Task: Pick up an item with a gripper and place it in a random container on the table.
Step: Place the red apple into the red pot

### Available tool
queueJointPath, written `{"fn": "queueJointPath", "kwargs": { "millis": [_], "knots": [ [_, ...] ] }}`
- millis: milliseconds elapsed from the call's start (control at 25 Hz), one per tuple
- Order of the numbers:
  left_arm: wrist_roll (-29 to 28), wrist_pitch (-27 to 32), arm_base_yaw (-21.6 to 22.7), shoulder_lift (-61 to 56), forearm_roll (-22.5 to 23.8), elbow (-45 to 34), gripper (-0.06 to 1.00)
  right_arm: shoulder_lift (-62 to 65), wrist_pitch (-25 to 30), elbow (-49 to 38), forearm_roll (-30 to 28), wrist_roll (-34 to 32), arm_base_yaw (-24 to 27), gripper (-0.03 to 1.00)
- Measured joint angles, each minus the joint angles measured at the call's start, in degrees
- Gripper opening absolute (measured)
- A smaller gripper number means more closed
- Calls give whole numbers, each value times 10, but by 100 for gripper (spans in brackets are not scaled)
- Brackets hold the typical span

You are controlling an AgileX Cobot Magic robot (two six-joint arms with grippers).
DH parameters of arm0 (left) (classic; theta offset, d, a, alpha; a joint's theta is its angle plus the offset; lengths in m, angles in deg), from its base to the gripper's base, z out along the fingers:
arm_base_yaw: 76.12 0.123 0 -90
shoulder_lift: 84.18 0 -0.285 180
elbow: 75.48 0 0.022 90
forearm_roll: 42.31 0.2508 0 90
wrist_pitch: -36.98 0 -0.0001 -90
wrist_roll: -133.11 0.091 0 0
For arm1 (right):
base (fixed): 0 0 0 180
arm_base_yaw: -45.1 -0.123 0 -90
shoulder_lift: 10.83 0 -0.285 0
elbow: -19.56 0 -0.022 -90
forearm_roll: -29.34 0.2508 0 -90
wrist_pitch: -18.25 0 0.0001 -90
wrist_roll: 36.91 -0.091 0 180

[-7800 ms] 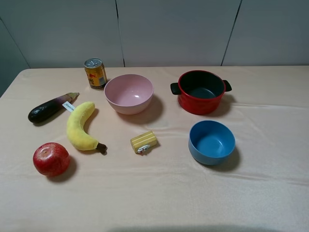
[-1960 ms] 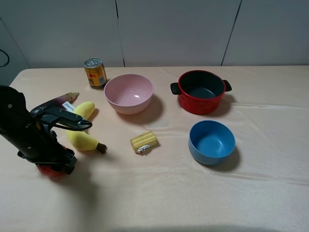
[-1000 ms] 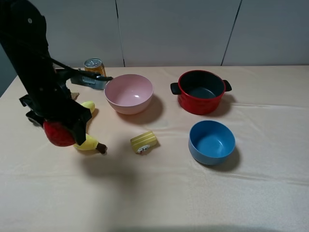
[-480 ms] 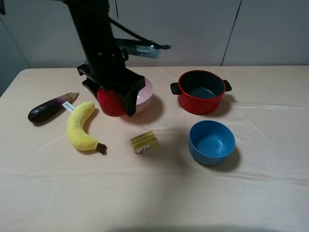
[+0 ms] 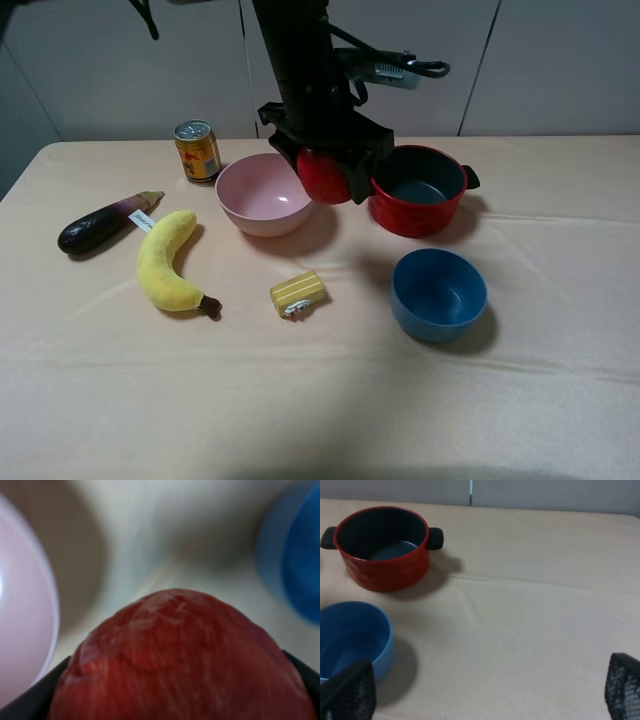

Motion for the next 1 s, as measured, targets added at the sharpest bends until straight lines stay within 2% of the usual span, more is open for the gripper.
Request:
{"fn": "queueJointPath", "kwargs": {
  "millis": [120,280,480,720,1000],
  "knots": [
    [24,0,-9,38,7,53,72,0,0,0,0,0,0,69],
    [56,0,-22,80,40,114,72,0,0,0,0,0,0,69],
    [68,-1,-31,107,72,147,72,0,0,0,0,0,0,69],
    [94,-66,-31,125,80,148,72,0,0,0,0,0,0,69],
    [99,-151,-31,135,88,148,72,0,0,0,0,0,0,69]
  ]
}}
